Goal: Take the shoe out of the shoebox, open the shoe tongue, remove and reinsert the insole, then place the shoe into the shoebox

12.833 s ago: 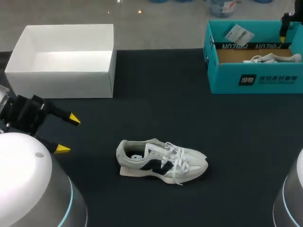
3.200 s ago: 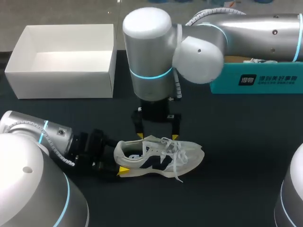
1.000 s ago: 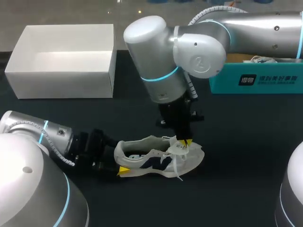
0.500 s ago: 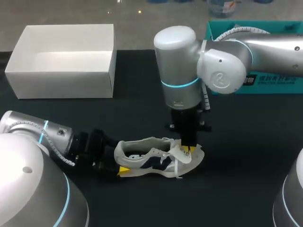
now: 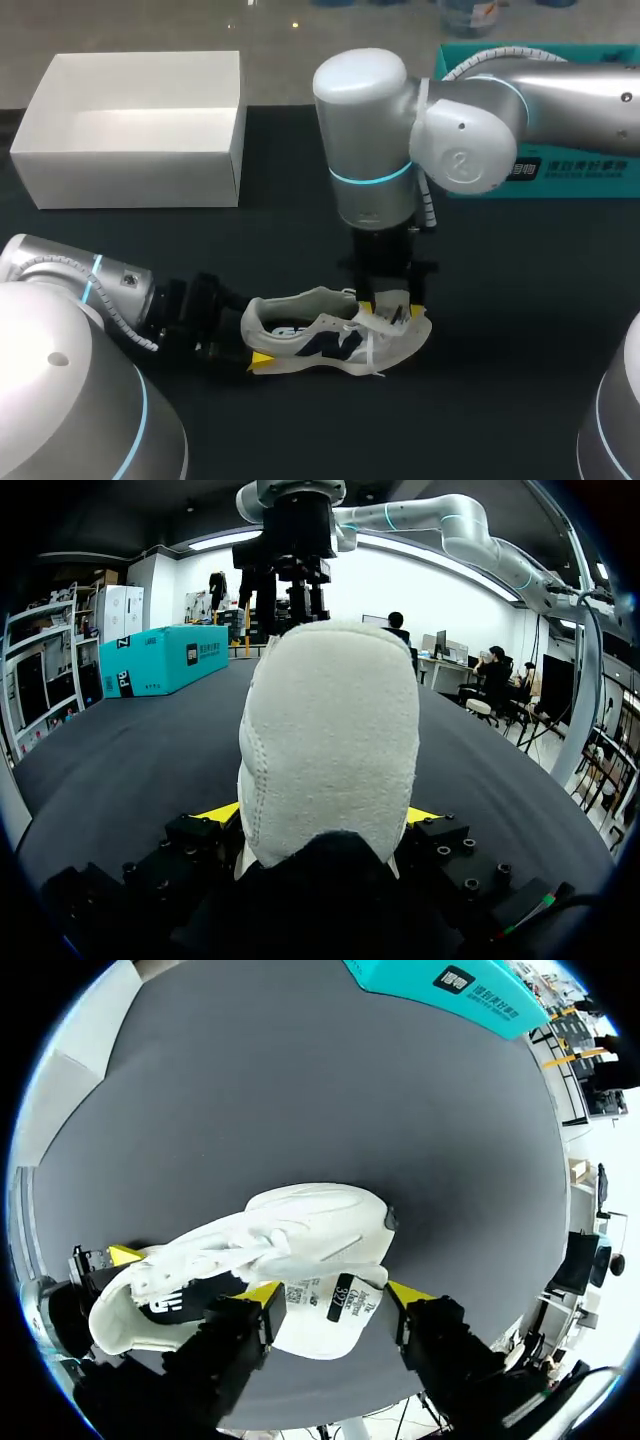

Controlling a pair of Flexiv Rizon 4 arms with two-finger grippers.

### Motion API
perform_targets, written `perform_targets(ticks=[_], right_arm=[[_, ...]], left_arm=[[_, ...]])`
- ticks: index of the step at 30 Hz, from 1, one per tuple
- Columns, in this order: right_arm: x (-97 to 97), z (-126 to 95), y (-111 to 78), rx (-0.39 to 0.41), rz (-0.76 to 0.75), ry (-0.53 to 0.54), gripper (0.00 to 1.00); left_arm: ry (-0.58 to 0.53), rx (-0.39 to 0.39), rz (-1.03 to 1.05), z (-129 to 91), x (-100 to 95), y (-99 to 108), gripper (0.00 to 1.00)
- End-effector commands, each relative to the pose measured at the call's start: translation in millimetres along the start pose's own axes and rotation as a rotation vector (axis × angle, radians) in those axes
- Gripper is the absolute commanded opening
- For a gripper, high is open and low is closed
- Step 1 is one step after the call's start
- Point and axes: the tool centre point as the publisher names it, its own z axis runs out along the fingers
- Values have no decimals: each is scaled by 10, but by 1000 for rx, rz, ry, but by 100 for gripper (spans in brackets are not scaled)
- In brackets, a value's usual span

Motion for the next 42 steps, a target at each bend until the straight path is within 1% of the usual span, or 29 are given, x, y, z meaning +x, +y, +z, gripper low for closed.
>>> perform_targets(ticks=[1, 5, 11, 13, 15, 19, 21, 23, 24, 36, 37, 39, 41, 42], right_arm=[[102, -302, -112, -134, 186, -22, 100], [176, -473, -80, -216, 87, 43, 100], [332, -735, -77, -313, -39, 90, 100], [401, -815, -75, -340, -119, 125, 100], [468, -843, -48, -350, -235, 166, 100], [643, -822, 15, -346, -516, 210, 100], [741, -798, 34, -328, -638, 217, 100], [826, -770, 16, -310, -755, 214, 100], [867, -746, 7, -279, -735, 190, 100], [867, -746, 7, -279, -735, 190, 100], [902, -703, 23, -322, -836, 240, 100], [896, -672, 29, -405, -936, 288, 100], [869, -651, 38, -451, -1047, 333, 100], [848, -644, 38, -462, -1067, 321, 100]], left_arm=[[-3, 0, 0, 21, 10, 14, 0], [-3, 0, 0, 21, 10, 14, 0], [-3, 0, 0, 21, 10, 14, 0], [-3, 0, 0, 21, 10, 14, 0], [-3, 0, 0, 21, 10, 14, 0], [-3, 0, 0, 21, 10, 14, 0], [-3, 0, 0, 21, 10, 14, 0], [-3, 0, 0, 21, 10, 14, 0], [-3, 0, 0, 21, 10, 14, 0], [-3, 0, 0, 21, 10, 14, 0], [-3, 0, 0, 21, 10, 14, 0], [-3, 0, 0, 21, 10, 14, 0], [-3, 0, 0, 21, 10, 14, 0], [-3, 0, 0, 21, 10, 14, 0]])
